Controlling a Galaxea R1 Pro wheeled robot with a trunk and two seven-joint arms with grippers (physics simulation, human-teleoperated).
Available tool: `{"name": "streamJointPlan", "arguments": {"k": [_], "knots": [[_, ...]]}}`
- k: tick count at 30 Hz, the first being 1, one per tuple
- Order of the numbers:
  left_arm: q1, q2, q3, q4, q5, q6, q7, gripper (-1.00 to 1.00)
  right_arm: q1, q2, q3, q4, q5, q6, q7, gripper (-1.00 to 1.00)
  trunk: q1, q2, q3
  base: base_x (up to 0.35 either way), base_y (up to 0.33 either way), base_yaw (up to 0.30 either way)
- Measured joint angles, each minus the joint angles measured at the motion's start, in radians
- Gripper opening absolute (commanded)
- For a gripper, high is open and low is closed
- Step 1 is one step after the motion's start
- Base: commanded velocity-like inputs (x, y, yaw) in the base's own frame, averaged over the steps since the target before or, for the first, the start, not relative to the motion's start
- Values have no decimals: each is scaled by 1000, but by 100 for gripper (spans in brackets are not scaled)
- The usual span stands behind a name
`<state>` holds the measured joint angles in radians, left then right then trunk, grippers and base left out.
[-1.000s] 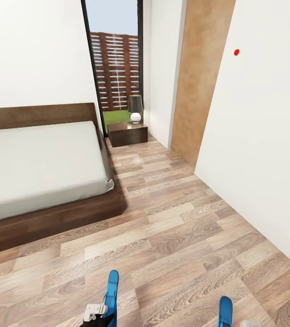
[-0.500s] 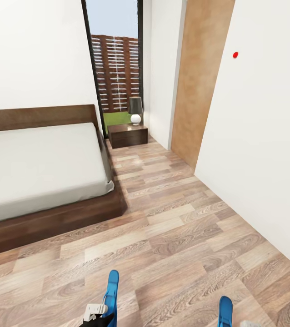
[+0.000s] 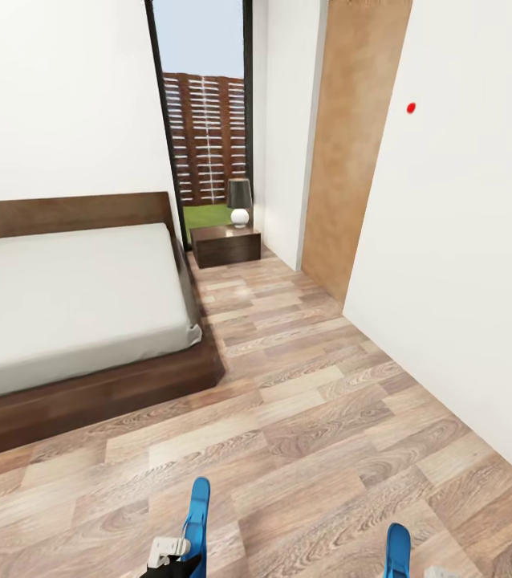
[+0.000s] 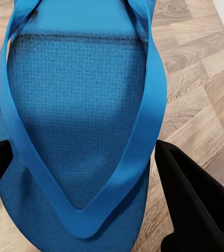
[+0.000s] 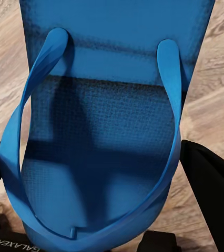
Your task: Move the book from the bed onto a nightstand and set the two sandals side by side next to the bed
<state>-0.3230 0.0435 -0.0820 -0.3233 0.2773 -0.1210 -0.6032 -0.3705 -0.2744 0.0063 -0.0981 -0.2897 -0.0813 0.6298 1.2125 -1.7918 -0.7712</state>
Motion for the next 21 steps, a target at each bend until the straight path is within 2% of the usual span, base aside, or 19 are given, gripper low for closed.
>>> {"name": "streamJointPlan", "arguments": {"k": [21], "knots": [[0, 0, 0, 0, 0, 0, 0, -100, 0, 0, 0, 0, 1, 0, -1, -100, 0, 0, 34, 0, 0, 0]]}}
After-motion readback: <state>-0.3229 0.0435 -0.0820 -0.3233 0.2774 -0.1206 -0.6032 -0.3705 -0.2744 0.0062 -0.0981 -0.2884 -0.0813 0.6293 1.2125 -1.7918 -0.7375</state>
